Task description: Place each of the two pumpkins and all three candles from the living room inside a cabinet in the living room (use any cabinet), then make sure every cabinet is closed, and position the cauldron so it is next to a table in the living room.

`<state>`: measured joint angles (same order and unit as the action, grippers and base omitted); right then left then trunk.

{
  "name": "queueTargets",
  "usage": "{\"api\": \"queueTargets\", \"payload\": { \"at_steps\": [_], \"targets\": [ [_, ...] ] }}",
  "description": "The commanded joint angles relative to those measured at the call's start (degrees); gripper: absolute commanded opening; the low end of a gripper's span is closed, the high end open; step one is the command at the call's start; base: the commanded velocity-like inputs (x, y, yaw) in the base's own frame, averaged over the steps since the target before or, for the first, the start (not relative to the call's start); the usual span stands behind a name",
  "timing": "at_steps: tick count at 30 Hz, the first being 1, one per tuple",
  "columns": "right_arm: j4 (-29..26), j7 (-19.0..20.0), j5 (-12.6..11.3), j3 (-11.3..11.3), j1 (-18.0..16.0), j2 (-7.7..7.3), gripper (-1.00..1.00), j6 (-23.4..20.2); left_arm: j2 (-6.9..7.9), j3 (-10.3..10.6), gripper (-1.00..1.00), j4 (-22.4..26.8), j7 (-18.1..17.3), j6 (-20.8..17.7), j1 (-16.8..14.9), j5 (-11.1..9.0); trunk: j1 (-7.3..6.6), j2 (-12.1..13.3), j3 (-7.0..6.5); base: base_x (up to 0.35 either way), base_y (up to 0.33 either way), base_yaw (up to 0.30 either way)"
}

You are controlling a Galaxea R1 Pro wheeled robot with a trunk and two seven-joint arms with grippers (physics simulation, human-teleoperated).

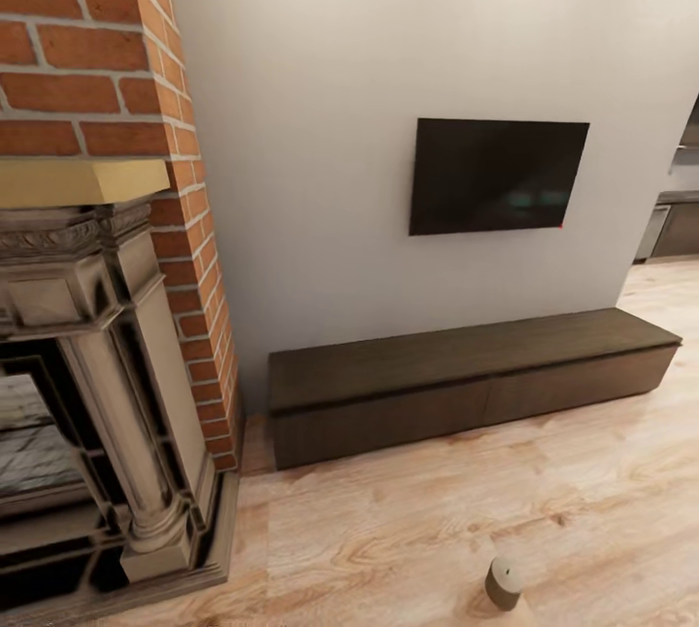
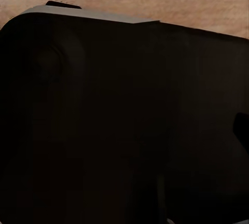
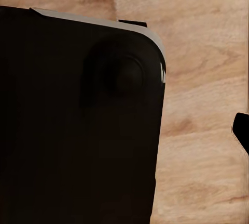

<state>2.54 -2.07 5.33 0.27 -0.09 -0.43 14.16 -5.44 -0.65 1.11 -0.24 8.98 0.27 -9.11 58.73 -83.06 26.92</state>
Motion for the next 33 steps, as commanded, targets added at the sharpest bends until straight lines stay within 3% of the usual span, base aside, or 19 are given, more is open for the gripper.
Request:
{"api": "queueTargets", "payload": {
  "at_steps": [1,15,33],
  "targets": [
    [0.1,-0.2,0.6,0.0,0.0,-0.01,1.00,0.3,-0.01,0.0,1.00,0.1,0.0,0.1,0.0,-0.4,0.00,0.0,0.03,0.000,-0.169,0.259],
    [0.1,-0.2,0.6,0.0,-0.1,0.09,1.00,0.1,-0.01,0.0,1.00,0.1,0.0,0.1,0.0,-0.4,0.00,0.0,0.03,0.013,-0.169,0.241],
    [-0.1,-0.1,0.2,-0.3,-0.1,0.41,1.00,-0.6,0.07,0.4,1.00,1.6,-0.1,-0.1,-0.1,0.0,0.00,0.0,0.03,0.022,-0.074,0.016]
  ]
}}
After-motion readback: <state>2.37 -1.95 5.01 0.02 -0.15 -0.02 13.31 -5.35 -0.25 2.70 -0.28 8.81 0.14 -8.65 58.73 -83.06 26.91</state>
